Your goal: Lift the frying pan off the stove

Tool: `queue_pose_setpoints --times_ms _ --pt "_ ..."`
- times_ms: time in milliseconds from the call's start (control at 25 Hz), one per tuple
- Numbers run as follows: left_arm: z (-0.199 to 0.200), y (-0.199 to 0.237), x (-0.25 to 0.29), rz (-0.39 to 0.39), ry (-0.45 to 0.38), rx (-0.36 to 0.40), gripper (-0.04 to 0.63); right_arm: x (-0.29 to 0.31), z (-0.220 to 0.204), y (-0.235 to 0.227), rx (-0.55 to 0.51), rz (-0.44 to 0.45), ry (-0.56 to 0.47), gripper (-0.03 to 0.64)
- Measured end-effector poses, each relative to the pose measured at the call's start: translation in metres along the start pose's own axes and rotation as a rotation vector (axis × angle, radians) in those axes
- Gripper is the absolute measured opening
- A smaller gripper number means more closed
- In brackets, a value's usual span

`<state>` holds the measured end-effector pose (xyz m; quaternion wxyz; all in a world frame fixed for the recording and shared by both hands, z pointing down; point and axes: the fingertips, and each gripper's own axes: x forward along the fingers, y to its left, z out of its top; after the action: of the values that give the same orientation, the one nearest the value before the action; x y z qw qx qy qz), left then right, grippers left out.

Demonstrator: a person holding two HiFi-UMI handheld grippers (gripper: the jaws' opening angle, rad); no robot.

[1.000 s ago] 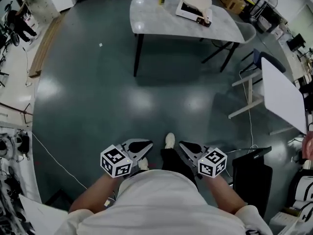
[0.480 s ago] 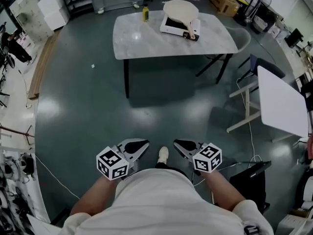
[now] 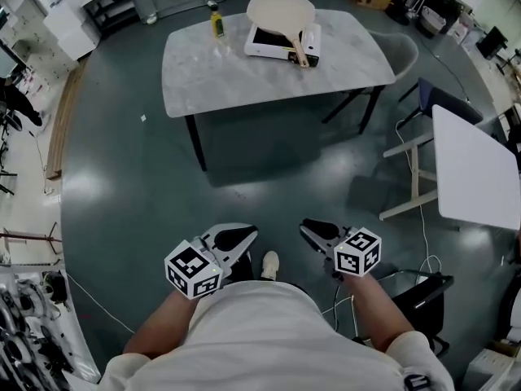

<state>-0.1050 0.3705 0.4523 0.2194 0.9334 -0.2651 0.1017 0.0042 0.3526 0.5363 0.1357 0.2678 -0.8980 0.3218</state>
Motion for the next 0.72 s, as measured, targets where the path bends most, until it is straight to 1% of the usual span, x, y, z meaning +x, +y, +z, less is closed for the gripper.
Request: queue_pose_setpoints --times_ms 120,240,360,440,560,680,720 --pt "0.009 0.034 0.016 -0.012 0.0 -0.018 0.02 0.015 0.022 -0.033 0.002 -0.029 0.004 0.082" --pt "0.025 0.077 0.039 -0.03 -0.024 -0.028 0.02 0.029 0.054 -0.071 0.006 -0.069 -0.006 0.089" --pt "0.056 0.115 0.055 -0.058 -0.046 -0.033 0.02 0.041 0.091 -0.1 0.027 -0.115 -0.019 0.092" --pt "0.084 0.142 0.064 -0.078 -0.061 -0.03 0.02 0.05 0.124 -0.12 0.041 -0.141 -0.028 0.096" --pt "0.118 0.172 0.08 -0.129 -0.069 -0.002 0.02 0.063 0.169 -0.154 0.074 -0.171 -0.041 0.111" --pt "0.131 0.197 0.09 -0.185 -0.035 0.046 0.02 0.076 0.208 -0.184 0.14 -0.172 -0.075 0.135" --pt "0.134 0.206 0.092 -0.198 -0.022 0.065 0.02 0.081 0.221 -0.193 0.157 -0.166 -0.09 0.133"
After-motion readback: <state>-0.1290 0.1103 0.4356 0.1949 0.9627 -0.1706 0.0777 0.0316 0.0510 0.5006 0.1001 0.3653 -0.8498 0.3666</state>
